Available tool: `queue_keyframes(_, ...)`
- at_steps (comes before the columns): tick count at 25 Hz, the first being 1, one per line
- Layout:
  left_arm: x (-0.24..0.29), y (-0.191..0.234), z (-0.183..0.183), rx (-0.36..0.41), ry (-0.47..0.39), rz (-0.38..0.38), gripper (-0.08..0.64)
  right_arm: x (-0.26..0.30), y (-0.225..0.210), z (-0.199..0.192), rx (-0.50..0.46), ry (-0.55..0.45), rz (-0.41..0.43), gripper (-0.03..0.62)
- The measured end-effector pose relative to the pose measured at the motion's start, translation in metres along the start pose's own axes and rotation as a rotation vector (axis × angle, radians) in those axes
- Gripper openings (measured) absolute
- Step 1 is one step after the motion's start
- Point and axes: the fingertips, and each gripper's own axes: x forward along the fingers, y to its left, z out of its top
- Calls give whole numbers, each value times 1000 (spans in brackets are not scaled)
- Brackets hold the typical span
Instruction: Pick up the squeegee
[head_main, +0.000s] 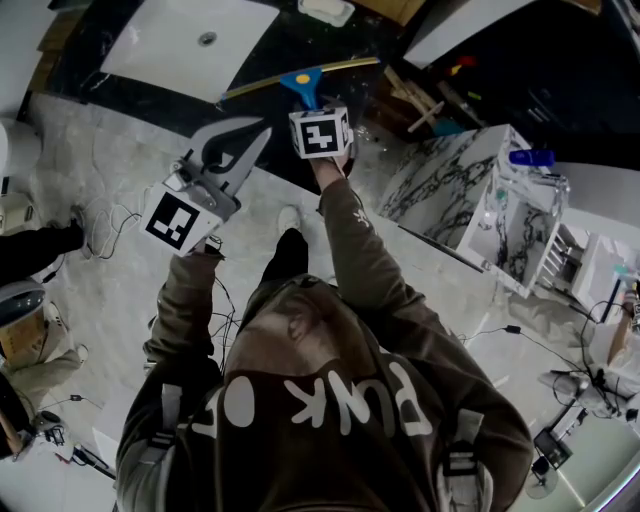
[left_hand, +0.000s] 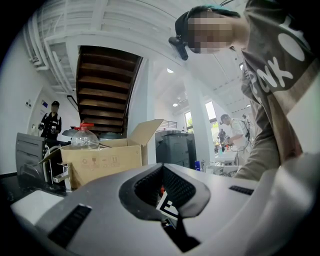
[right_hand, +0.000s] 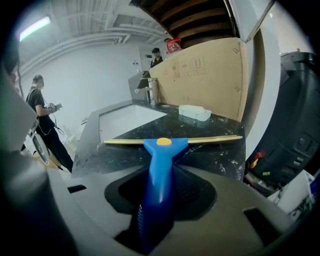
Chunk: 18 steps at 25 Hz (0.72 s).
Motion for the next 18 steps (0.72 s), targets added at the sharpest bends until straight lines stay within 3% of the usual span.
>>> queue_keyframes(11,-2,-11,14,22,-11,5,5,-46,1,47,-39,-190,17,144)
queue_keyframes(18,-10,-30,39,60,-47,43,5,-109,-2,69,-53,-352,37,144)
